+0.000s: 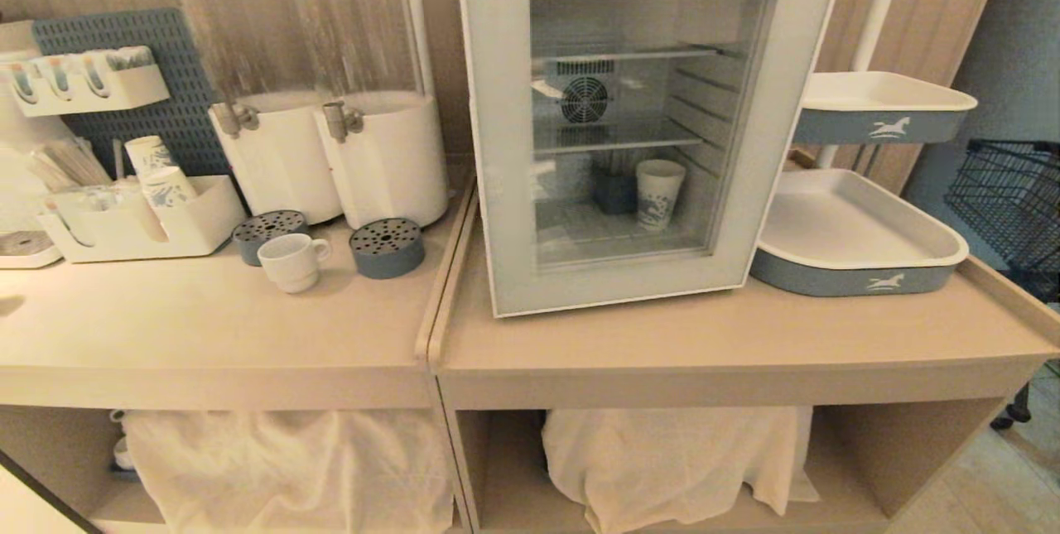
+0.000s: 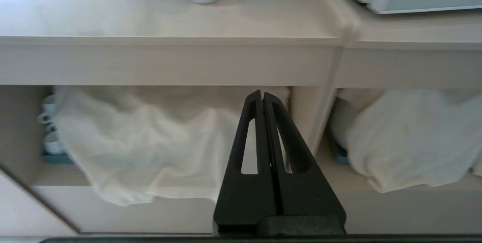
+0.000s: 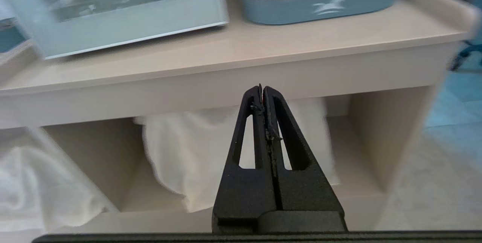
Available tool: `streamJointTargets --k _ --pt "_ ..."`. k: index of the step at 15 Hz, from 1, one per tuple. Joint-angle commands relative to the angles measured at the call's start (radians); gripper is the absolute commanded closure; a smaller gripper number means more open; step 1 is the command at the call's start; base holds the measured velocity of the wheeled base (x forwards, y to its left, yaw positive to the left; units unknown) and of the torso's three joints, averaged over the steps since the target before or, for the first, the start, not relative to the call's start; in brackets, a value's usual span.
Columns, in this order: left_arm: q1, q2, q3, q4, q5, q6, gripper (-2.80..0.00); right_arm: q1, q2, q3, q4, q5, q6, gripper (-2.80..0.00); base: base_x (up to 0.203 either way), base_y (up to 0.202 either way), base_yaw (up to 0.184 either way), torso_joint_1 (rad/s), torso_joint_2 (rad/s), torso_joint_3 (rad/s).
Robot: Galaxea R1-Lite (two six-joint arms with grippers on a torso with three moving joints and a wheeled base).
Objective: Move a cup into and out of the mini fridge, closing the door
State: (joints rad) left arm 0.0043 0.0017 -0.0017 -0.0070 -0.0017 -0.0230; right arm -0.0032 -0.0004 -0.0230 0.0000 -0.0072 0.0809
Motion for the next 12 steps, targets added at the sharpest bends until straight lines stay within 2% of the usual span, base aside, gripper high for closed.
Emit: streamJointTargets --k 1,12 --pt "0.0 0.0 0.0 -0.001 -0.001 -0.002 0.0 0.0 0.0 0.0 0.0 0.0 0.0 0.0 0.0 0.2 0.011 0.001 0.0 0.006" --pt "0.0 0.0 0.0 -0.001 0.0 -0.002 0.0 0.0 0.0 0.0 0.0 0.0 0.0 0.0 0.0 0.197 0.01 0.003 0.0 0.002"
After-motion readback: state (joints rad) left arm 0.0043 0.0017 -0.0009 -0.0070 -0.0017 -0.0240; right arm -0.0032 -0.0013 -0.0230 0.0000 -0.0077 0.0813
